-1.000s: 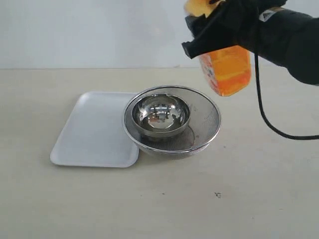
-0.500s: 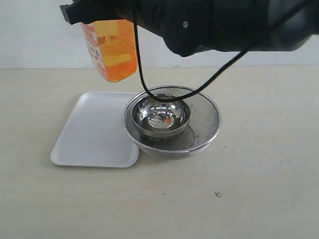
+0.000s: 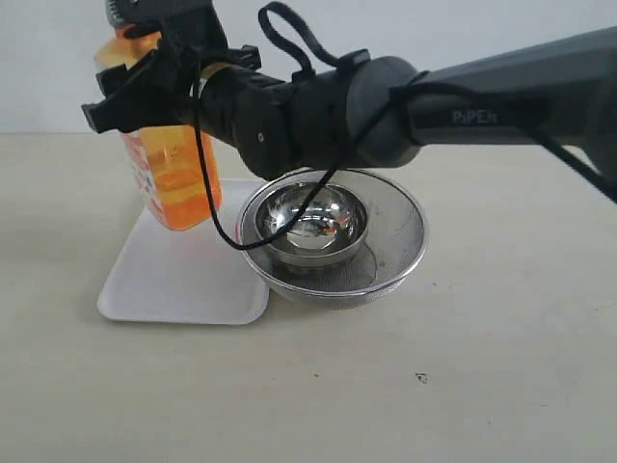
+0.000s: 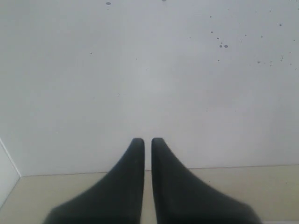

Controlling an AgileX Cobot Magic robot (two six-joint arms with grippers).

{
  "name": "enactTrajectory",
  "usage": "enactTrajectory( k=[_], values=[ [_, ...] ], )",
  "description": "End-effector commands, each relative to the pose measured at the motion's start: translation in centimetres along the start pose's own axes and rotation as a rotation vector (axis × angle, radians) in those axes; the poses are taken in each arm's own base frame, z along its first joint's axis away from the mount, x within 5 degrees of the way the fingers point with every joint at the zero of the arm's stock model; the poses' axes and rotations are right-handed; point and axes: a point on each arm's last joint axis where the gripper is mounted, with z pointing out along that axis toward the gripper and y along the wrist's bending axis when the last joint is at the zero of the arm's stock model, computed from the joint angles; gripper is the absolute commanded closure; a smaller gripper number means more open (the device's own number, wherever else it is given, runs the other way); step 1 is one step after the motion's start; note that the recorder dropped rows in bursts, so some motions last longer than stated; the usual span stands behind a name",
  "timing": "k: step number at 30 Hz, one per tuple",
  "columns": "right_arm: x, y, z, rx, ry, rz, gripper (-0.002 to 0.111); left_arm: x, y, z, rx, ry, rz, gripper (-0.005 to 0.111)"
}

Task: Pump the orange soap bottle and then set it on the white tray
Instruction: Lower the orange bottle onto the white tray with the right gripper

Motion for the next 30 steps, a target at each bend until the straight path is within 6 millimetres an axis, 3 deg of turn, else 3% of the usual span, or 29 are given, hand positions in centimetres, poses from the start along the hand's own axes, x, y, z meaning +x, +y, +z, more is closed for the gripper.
enactTrajectory(
  k=[1,5,30],
  values=[
    [-0.9,-0.1,0.2,0.008,-0.070,-0.013,0.108,0.1,0.0,-0.2,0.003,0.003,-0.017,0.102],
    [0.2,0.0,0.7,0.007,-0.046,-0.016,0.108,0.2,0.0,-0.1,0.003,0.007,-0.020,0.102],
    [1.5,0.2,0.8,-0.014,0.067,-0.049,0.108,0.2,0.0,0.1,0.001,0.009,-0.024,0.102]
  ],
)
